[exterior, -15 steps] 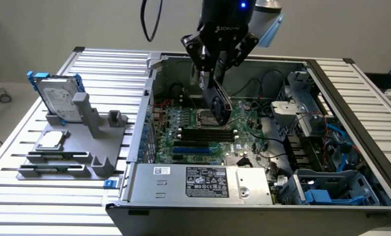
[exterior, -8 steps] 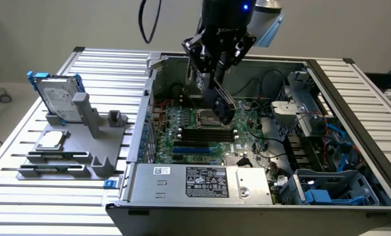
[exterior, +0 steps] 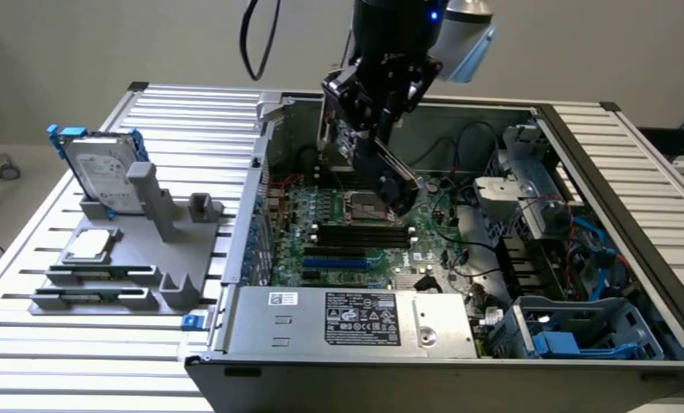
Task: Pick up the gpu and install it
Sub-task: 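Insert the gpu into the slot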
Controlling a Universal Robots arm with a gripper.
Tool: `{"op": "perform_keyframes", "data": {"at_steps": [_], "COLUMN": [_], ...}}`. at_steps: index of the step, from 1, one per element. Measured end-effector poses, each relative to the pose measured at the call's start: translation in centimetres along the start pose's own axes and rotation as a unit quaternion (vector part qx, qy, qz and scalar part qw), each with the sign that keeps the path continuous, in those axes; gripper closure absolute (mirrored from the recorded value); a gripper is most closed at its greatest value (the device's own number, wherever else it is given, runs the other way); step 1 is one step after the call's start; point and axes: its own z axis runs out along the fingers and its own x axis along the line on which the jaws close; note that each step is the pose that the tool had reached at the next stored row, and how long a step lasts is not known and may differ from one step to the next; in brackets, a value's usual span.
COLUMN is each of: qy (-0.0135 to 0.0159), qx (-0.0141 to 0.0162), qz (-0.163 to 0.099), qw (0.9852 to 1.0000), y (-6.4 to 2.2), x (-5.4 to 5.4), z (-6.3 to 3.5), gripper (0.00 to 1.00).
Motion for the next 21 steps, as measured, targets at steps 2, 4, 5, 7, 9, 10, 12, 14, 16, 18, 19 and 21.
{"op": "perform_keyframes", "data": {"at_steps": [2,4,5,7,9,10,12,14,16,18,19,21], "qy": [0.0001,0.0004,0.0007,0.0011,0.0015,0.0018,0.0025,0.0033,0.0038,0.0033,0.0025,-0.0003], "qx": [-0.0004,-0.0003,-0.0002,-0.0001,0.0,0.0001,0.0006,0.0011,0.0013,0.0007,-0.0003,-0.003], "qz": [-0.018,-0.036,-0.045,-0.064,-0.082,-0.091,-0.109,-0.128,-0.145,-0.163,-0.172,-0.189], "qw": [0.9998,0.9993,0.999,0.9979,0.9966,0.9959,0.9941,0.9918,0.9894,0.9866,0.985,0.982], "y": [0.0,-0.01,-0.01,-0.01,-0.02,-0.02,-0.02,-0.03,-0.03,-0.04,-0.04,-0.04], "x": [0.0,-0.01,-0.01,-0.01,-0.01,-0.01,-0.02,-0.02,-0.02,-0.02,-0.02,-0.03], "z": [0.08,0.17,0.21,0.3,0.39,0.44,0.54,0.65,0.75,0.86,0.9,1.01], "gripper": [0.74,0.74,0.74,0.74,0.74,0.74,0.74,0.74,0.74,0.74,0.74,0.74]}}
